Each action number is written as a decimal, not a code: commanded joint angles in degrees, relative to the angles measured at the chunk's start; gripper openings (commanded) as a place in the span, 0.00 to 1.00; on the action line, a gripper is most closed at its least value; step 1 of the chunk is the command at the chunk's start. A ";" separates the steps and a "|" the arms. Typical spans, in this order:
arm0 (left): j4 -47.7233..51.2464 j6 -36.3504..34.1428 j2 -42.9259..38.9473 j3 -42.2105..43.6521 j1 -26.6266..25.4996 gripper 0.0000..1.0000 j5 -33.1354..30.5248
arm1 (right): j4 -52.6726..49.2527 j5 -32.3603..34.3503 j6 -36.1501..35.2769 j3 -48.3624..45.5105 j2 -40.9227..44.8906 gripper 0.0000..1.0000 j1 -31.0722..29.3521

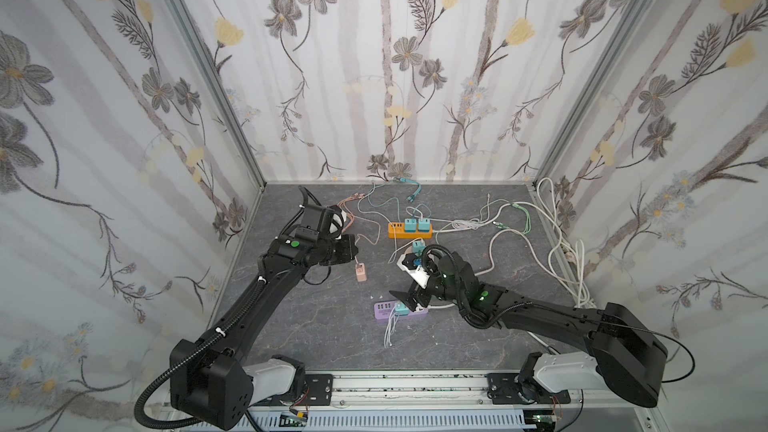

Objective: Insert the plug
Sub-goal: 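Grasp the pink charger with the left gripper and lift it, then carry the pink charger toward the right gripper while the right gripper rises to it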

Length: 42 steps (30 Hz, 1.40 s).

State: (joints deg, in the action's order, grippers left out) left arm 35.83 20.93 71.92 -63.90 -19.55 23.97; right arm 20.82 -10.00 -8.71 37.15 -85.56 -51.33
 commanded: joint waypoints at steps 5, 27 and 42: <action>1.95 -2.27 2.10 -7.08 -0.05 0.00 16.60 | 5.79 -7.72 0.33 0.34 -0.48 0.99 1.30; -4.94 2.22 3.24 -12.30 -0.05 0.00 29.79 | 24.52 -14.13 9.37 2.69 -9.33 0.94 3.21; -7.42 3.67 1.78 -10.91 -0.05 0.00 30.11 | 36.92 -13.43 13.02 1.12 -12.62 0.68 3.17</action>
State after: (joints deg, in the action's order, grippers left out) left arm 30.50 24.23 74.17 -75.07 -19.57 52.73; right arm 52.49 -23.83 3.05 38.15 -97.80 -48.10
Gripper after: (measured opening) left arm 0.049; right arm 0.675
